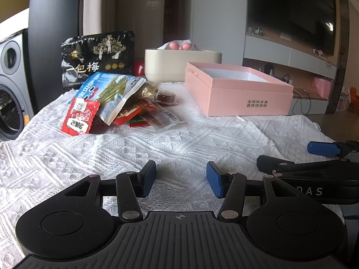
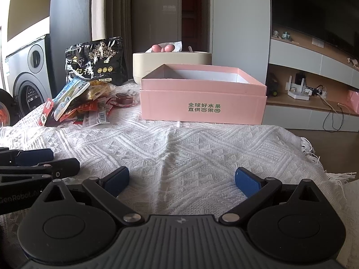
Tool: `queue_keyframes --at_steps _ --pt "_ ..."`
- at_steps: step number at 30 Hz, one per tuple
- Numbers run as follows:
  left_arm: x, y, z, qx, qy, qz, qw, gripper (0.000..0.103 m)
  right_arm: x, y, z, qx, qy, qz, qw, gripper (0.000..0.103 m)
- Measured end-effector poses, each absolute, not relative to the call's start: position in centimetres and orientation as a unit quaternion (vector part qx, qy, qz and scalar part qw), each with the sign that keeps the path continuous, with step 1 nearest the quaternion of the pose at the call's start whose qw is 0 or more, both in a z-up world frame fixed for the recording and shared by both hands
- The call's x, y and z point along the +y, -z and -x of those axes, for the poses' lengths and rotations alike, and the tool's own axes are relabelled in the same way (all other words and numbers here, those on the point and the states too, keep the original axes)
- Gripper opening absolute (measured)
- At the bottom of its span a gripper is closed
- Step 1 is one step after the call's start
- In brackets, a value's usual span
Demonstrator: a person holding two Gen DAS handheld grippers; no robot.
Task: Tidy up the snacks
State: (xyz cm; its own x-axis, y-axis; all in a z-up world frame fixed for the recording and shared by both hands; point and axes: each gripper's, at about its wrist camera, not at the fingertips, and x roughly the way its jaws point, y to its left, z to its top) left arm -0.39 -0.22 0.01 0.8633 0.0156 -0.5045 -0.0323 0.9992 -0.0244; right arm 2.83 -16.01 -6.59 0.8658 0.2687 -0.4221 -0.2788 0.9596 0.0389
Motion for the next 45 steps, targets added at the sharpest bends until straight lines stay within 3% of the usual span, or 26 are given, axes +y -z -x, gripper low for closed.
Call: queue_keyframes --at_steps 29,39,45 --pt "0.3 -0.2 0.2 0.272 -0.006 0.029 0.962 0.056 -15.9 6.3 -3.3 0.237 -0.145 0.023 0.960 0.101" --pt "3.0 -2.0 -2.4 0.344 0.021 0.097 0.934 0.053 -15.9 4.4 -6.1 0.341 -0.184 0.047 0.921 0.101" --pt "3.9 -2.5 -3.0 0.358 0.058 0.082 0.928 0.051 -15.6 3.7 -7.7 0.386 -0.212 0.070 0.895 0.103"
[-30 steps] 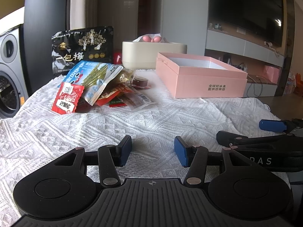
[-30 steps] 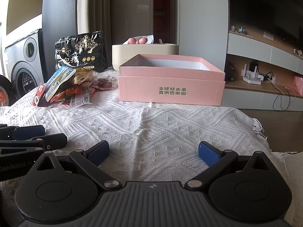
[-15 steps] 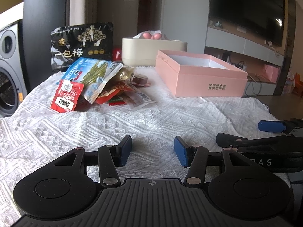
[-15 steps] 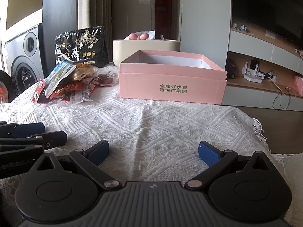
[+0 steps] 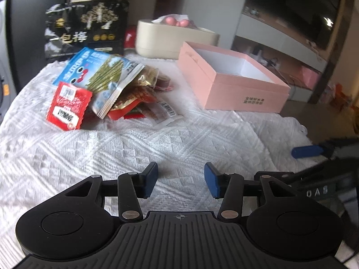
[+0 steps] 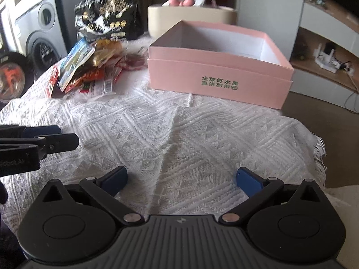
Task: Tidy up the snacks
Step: 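Move the left tool down to the red barcode snack packet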
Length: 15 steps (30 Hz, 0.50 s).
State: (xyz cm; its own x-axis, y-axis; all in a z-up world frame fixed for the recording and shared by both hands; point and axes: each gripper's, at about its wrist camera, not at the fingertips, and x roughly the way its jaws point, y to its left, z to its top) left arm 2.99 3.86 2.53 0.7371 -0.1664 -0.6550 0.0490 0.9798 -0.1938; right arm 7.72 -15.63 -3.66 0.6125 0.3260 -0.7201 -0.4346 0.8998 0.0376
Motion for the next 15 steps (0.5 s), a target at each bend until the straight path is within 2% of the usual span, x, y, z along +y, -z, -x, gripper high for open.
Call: queue_keyframes --at_steps 2,4,7,9,10,11,15 --pt "5.0 -3.0 -3.6 0.358 0.080 0.101 0.925 0.050 -15.4 3.2 -8.7 0.414 -0.221 0.079 0.880 0.103" --pt "6.8 -3.7 -3.8 0.341 0.094 0.140 0.925 0.041 -15.0 2.8 -9.5 0.434 -0.223 0.088 0.869 0.103" --pt "9.8 -5.0 -3.5 0.299 0.071 0.179 0.935 0.040 -14.3 2.7 -9.7 0.429 -0.230 0.109 0.867 0.103" --pt "11.4 -6.0 -3.4 0.281 0.031 0.164 0.945 0.040 -13.7 2.3 -10.0 0.431 -0.236 0.122 0.863 0.102" --pt "12.1 -6.5 -3.5 0.273 0.018 0.153 0.950 0.039 -13.4 2.0 -10.1 0.431 -0.241 0.127 0.860 0.099" --pt "13.0 -7.0 -3.7 0.263 0.013 0.146 0.954 0.039 -13.0 1.5 -10.3 0.429 -0.250 0.129 0.859 0.093" --pt "17.2 -8.4 -3.8 0.194 -0.030 0.168 0.966 0.039 -11.1 -2.0 -10.8 0.362 -0.276 0.097 0.885 0.092"
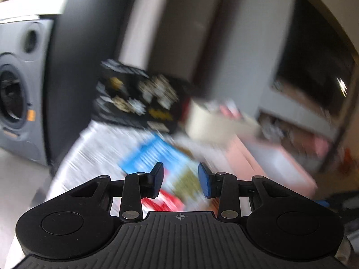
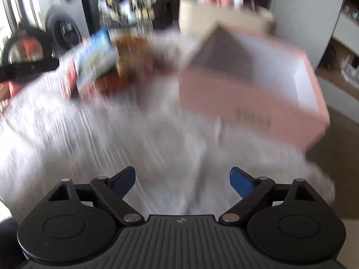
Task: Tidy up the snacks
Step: 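Move the left tool down to the red barcode snack packet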
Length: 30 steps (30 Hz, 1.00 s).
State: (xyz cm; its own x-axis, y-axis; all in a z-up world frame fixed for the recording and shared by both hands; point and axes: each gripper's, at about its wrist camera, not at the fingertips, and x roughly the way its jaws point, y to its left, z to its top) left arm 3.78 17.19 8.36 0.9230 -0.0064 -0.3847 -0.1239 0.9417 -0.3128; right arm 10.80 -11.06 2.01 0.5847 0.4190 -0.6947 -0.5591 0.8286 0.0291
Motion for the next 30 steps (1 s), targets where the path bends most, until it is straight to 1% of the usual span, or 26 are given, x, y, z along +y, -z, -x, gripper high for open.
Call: queue_keyframes --at_steps 1,3,5,7,9,11,13,15,17,20,22,24,25,26,27,30 --pt "18.1 -8.4 -4.1 0.195 -0.044 0.181 0.963 0.039 -10.6 -2.9 -10.9 0.334 -0.284 0.086 0.895 0.092" --pt "19.7 -7.8 -5.5 0.227 -0.064 0.203 0.951 0.039 -9.7 -4.4 -11.0 0.272 -0.297 0.067 0.913 0.092" --pt "20.6 -6.4 -6.8 0.257 -0.059 0.206 0.942 0.039 -8.7 -5.0 -11.2 0.232 -0.318 0.062 0.917 0.092" --pt "21.0 -5.1 -7.6 0.275 -0.050 0.215 0.936 0.039 -7.6 -4.5 -11.9 0.232 -0.354 0.052 0.904 0.092" --pt "21.1 -3.8 -7.9 0.293 -0.040 0.228 0.928 0.039 -6.9 -3.1 -12.6 0.251 -0.400 0.025 0.881 0.092" --pt "20.9 -3.2 -7.4 0.294 -0.035 0.231 0.927 0.039 -6.4 -1.6 -13.2 0.266 -0.434 0.008 0.861 0.092" --pt "20.2 -3.5 -6.8 0.289 -0.013 0.221 0.931 0.039 -5.6 -0.3 -13.9 0.278 -0.435 0.018 0.856 0.092" --pt "19.4 -4.0 -7.4 0.293 0.017 0.193 0.936 0.039 -4.6 0.5 -14.6 0.291 -0.417 0.040 0.860 0.092" --pt "18.0 -4.5 -8.1 0.302 0.033 0.146 0.942 0.040 -4.8 0.7 -14.7 0.285 -0.396 0.059 0.871 0.092" --pt "15.5 -4.3 -8.4 0.324 0.039 0.033 0.945 0.041 -4.7 1.6 -15.1 0.276 -0.374 0.068 0.883 0.092" --pt "14.1 -3.4 -8.3 0.339 0.040 -0.047 0.939 0.047 -4.4 2.5 -15.8 0.298 -0.369 0.061 0.878 0.092" --pt "13.0 -2.3 -8.0 0.351 0.023 -0.130 0.927 0.049 -4.3 2.8 -16.2 0.319 -0.366 0.060 0.872 0.092" --pt "12.9 -1.8 -7.9 0.356 0.012 -0.154 0.922 0.050 -4.2 2.8 -16.1 0.317 -0.363 0.061 0.874 0.092" --pt "13.0 -1.6 -7.7 0.356 0.007 -0.153 0.922 0.050 -4.0 2.8 -16.1 0.316 -0.361 0.065 0.875 0.092" --pt "13.5 -1.7 -7.5 0.355 0.004 -0.133 0.925 0.050 -3.9 2.8 -15.9 0.316 -0.361 0.067 0.875 0.092" --pt "16.0 -2.5 -7.1 0.359 -0.007 -0.013 0.933 0.050 -4.0 2.8 -16.0 0.316 -0.361 0.067 0.875 0.092"
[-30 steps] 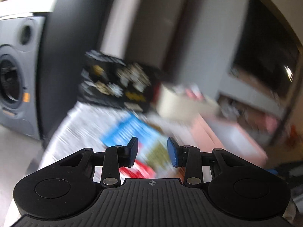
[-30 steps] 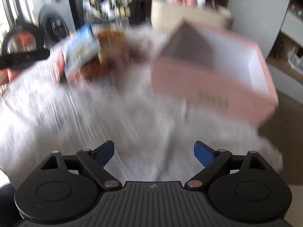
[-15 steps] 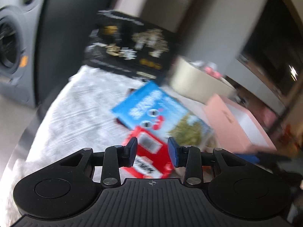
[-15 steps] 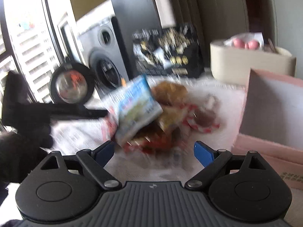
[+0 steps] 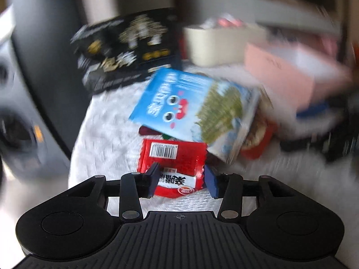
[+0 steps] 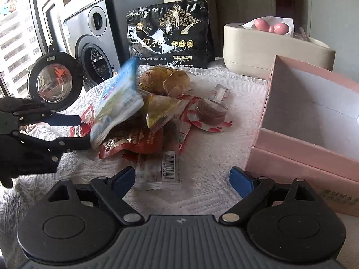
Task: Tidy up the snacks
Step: 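Move the left tool down to the red barcode snack packet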
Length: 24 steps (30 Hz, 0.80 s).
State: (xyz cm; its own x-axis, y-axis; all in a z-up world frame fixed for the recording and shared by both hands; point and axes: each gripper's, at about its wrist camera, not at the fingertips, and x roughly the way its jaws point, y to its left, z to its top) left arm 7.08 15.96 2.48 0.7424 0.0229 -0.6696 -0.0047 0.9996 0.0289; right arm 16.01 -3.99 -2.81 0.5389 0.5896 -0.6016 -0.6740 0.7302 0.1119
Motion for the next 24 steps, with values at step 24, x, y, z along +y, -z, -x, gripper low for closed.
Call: queue_keyframes --at_steps 24 --pt "16.8 -4.2 -6.6 0.338 0.001 -0.005 0.941 0.050 -3.4 2.9 -15.4 0.312 -0.349 0.087 0.879 0.092"
